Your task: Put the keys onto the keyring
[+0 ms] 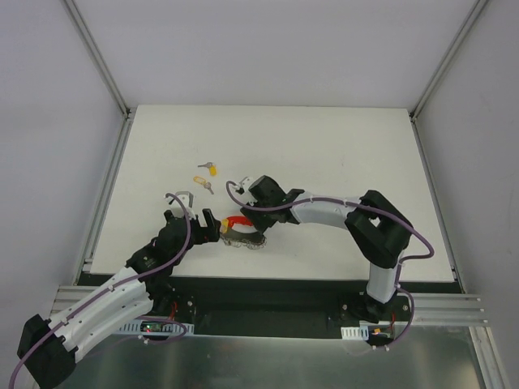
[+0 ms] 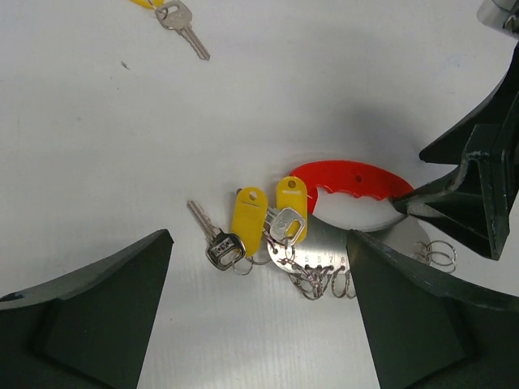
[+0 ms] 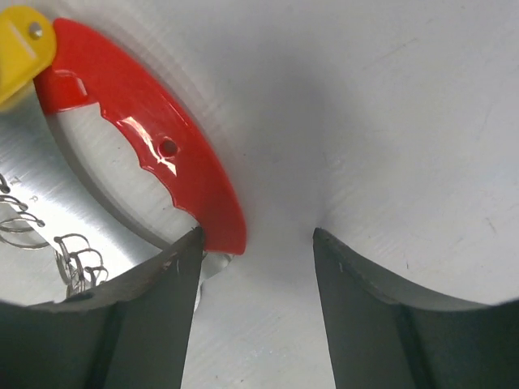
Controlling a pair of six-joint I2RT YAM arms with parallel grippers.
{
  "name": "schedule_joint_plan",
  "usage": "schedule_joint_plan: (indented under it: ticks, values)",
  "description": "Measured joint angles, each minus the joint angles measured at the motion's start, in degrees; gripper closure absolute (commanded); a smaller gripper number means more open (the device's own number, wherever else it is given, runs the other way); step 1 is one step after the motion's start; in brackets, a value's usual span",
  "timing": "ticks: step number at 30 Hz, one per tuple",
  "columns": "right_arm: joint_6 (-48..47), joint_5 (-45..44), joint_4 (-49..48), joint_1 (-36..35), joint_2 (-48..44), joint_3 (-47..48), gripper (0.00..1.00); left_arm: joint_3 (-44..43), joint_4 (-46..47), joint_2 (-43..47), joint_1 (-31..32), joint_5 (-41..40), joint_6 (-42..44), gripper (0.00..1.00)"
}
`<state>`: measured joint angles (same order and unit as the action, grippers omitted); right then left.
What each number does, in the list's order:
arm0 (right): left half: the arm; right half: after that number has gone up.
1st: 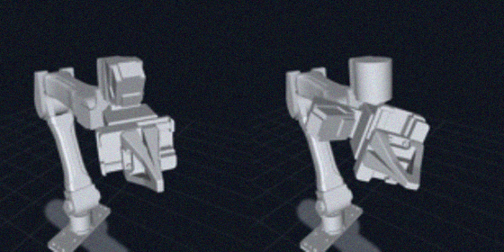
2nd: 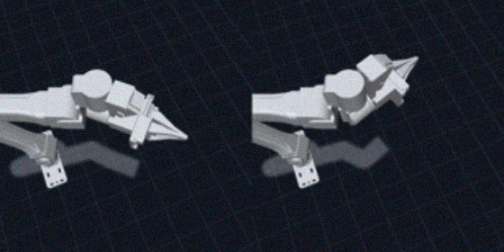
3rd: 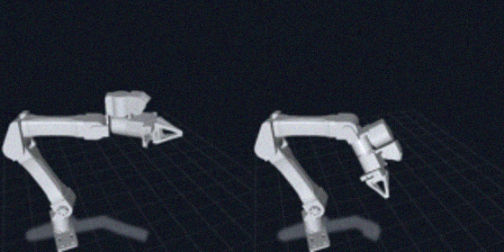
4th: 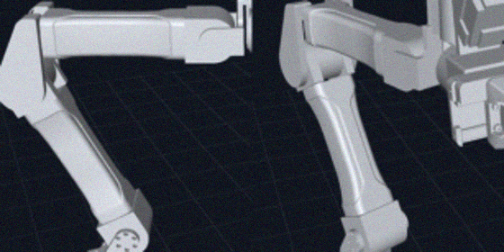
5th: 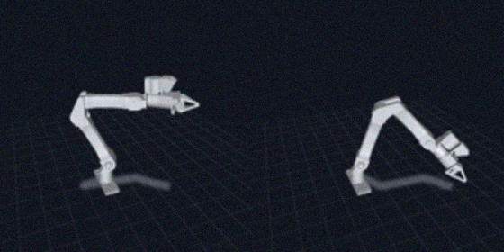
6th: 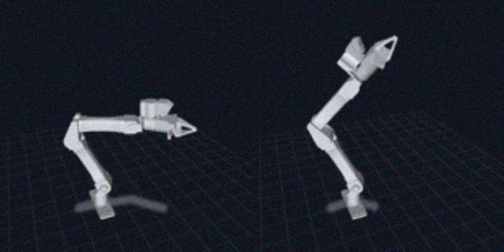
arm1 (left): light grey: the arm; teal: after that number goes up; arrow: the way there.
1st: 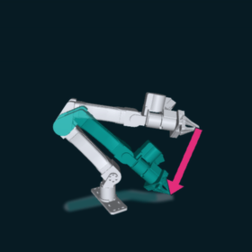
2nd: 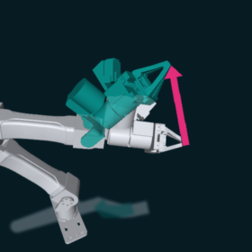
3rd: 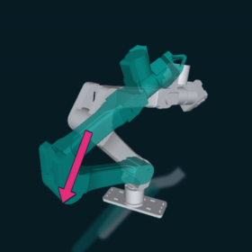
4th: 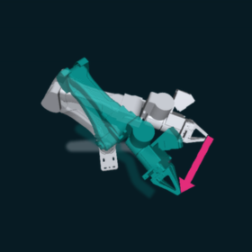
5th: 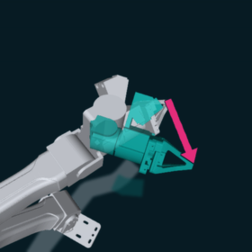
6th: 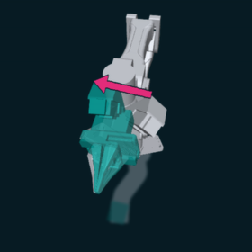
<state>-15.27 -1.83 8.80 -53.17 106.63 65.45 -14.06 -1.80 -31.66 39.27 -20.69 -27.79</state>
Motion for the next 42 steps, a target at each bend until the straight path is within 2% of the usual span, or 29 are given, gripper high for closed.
schedule_joint_plan:
  ticks: [7, 16, 19, 20, 25, 32, 42]
  values:
    - [4.17, -3.08, 0.92, 2.69, -2.27, -2.69, 0.42, 1.14, 1.05, -0.22, 0.0, 0.09, -0.96, 0.11]
    - [7.52, -7.87, 12.98, 6.08, -11.04, -9.01, 0.42, 1.49, 4.57, -2.23, 0.0, 1.4, -1.64, 0.09]
    - [7.08, -7.78, 15.52, 6.03, -13.2, -8.5, 0.43, 1.49, 5.42, -3.45, 0.0, 2.71, -1.66, 0.09]
    - [6.56, -7.43, 16.26, 5.99, -14.01, -7.78, 0.47, 1.49, 5.75, -3.85, 0.0, 2.97, -1.68, 0.09]
    - [1.84, -2.08, 15.8, 5.99, -14.99, -0.46, 0.53, 1.49, 6.1, -4.13, 0.0, 4.26, -1.77, 0.09]
    - [-6.34, 8.31, 13.81, 3.45, -7.67, 11.04, 0.56, 1.49, 5.42, 2.36, 0.0, 5.25, -1.86, 0.09]
    - [-13.05, 15.61, 14.71, -0.46, 6.32, 18.43, 0.49, 1.49, 2.34, 11.65, 0.0, 5.38, -1.88, 0.09]
